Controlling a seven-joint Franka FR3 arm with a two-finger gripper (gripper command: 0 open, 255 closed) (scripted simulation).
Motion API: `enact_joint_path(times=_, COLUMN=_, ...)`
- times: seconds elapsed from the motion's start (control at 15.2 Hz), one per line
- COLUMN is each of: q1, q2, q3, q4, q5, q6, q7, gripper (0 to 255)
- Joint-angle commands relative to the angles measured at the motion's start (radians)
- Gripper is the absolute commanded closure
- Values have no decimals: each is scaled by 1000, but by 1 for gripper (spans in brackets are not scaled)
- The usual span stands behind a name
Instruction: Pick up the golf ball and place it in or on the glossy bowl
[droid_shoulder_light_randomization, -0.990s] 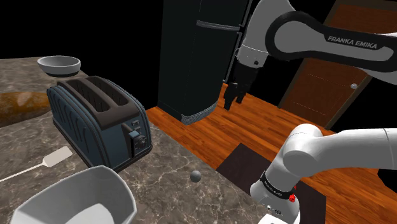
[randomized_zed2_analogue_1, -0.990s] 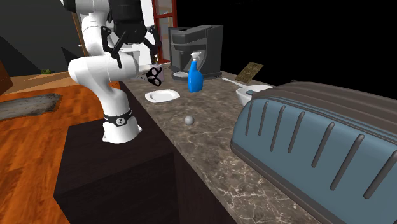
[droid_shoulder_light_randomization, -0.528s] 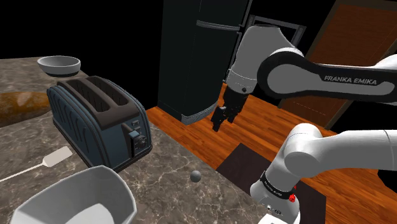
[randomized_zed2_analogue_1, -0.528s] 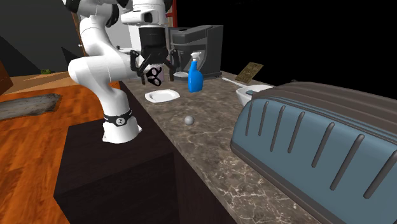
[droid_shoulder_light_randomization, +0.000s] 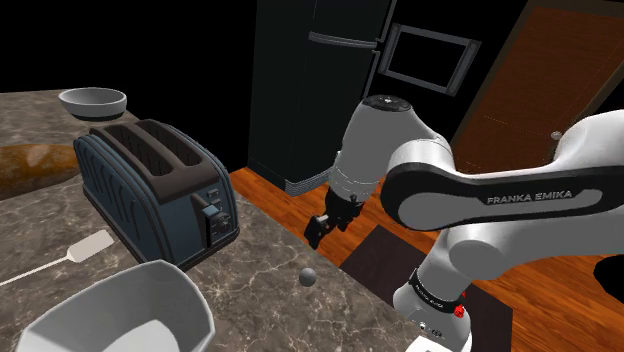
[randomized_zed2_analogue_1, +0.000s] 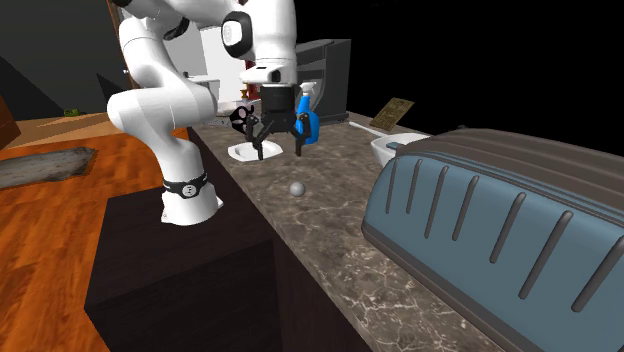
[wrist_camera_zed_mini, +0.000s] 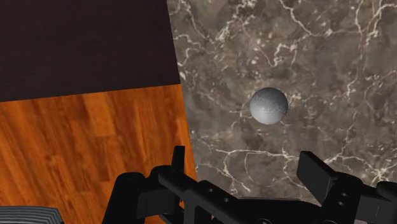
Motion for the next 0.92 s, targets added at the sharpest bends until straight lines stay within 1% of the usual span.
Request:
enact_joint_path(times=0.0, q1=-8, q2=58, q3=81, q4=-5, q5=24, q6=79, q7=62, gripper=0)
enact_joint_path(times=0.13, q1=-30, q2=125, q3=167, q4=0, q5=36, q6=155, q7=126, gripper=0)
enact_joint_path(times=0.26, q1=-65, q2=191, q3=251, q4=11, q5=36, q6=224, q7=187, gripper=0)
enact_joint_path(times=0.73, q1=-122, q2=292, q3=329, q4=-26, q5=35, q6=364, q7=201, gripper=0)
enact_joint_path(times=0.86, q1=-128, q2=302, q3=336, q4=-28, q5=33, q6=376, q7=203, gripper=0)
